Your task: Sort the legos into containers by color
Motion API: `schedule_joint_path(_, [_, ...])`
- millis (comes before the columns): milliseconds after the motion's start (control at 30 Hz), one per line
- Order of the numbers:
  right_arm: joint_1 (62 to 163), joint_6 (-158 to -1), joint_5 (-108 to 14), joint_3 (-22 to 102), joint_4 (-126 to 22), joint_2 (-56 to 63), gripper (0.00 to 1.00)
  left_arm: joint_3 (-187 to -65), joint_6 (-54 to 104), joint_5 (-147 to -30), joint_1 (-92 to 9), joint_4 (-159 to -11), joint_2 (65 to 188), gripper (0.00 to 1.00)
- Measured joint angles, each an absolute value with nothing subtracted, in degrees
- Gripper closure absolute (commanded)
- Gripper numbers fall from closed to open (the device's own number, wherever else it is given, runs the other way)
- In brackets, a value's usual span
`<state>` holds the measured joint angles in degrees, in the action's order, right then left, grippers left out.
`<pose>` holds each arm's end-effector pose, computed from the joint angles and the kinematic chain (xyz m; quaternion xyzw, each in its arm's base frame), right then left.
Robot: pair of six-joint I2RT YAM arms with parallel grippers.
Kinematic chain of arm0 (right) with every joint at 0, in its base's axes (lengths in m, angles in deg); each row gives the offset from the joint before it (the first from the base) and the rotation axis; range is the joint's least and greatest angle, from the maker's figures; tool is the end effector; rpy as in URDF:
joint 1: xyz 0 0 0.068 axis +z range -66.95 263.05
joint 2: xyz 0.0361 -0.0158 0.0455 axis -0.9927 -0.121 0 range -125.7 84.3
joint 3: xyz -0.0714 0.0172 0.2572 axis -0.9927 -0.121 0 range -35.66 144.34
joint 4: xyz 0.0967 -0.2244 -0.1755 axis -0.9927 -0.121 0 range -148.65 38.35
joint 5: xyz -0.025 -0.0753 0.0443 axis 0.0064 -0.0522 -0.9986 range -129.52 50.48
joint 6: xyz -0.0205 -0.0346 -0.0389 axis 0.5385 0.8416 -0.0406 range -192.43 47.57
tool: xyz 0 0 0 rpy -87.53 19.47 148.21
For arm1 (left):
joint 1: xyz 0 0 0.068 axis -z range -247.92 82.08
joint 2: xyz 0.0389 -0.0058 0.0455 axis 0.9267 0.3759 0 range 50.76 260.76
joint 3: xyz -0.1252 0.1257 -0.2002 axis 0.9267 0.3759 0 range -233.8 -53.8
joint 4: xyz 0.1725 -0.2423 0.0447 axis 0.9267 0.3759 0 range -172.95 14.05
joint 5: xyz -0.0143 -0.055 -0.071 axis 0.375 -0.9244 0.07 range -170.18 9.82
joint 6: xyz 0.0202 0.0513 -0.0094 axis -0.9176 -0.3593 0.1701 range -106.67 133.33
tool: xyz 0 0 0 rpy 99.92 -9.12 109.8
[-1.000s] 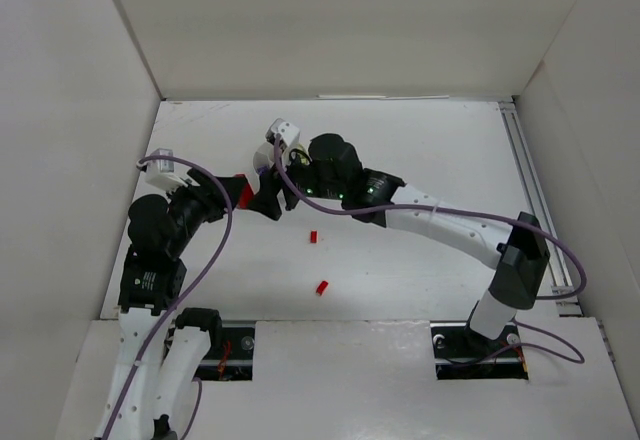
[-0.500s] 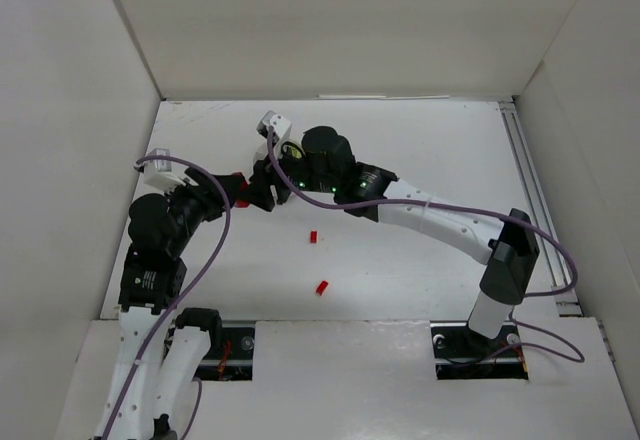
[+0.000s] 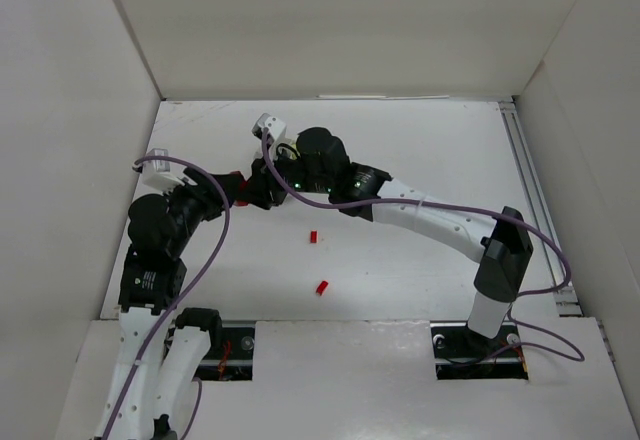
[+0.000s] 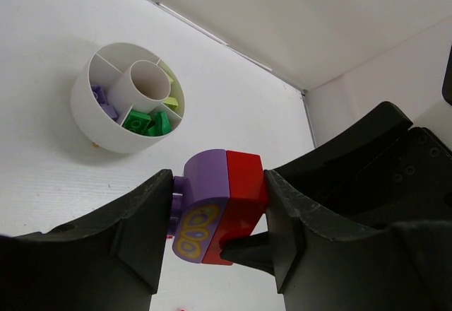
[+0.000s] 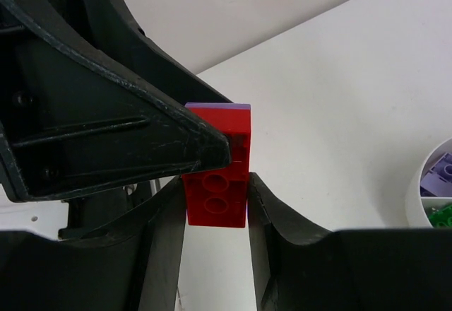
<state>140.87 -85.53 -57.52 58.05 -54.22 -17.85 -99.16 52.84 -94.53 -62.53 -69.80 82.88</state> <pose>0.2430 0.4087 0.3623 -0.3819 0.6670 0.4627 0.4417 0.1760 -0.0263 0.3752 -0.1212 0.6961 -0.3497 0.6152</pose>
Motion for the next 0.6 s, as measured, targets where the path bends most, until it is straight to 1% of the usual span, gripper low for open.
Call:
schedule_joint_path(33, [140.9,-85.5,-57.5,58.1,-54.2,-17.9,0.81,-99.2,52.8,-94.5,-62.5,-69.8,82.9,0.79])
schedule_joint_path(67, [140.9,-85.5,-57.5,58.1,-54.2,-17.9,0.83,-99.2,52.8,-94.5,-62.5,-69.8,82.9,0.72])
schedule_joint_path(133, [140.9,-85.5,-57.5,58.1,-54.2,-17.9,0.86,-99.2,52.8,-94.5,-62.5,-69.8,83.0,0.49])
schedule_joint_path(167, [140.9,-85.5,-57.6,58.1,-54.2,-17.9,0.86,-99.2,52.8,-94.5,-62.5,-69.8,83.0,0.26])
schedule_joint_path(267, [140.9,-85.5,-58.1,58.1,-54.2,-17.8,0.89,-99.2,52.2,-95.1,-62.5,-69.9,83.0,0.00])
schedule_joint_path(400, [140.7,-85.5,-59.7,56.4,-54.2,-16.8,0.89,-99.2,50.8,-96.4,-62.6,-69.8,83.0,0.00])
schedule_joint_path(600, [136.4,-85.2,-66.2,47.4,-54.4,-8.9,0.90,-99.2,48.1,-100.5,-62.6,-70.1,82.7,0.00])
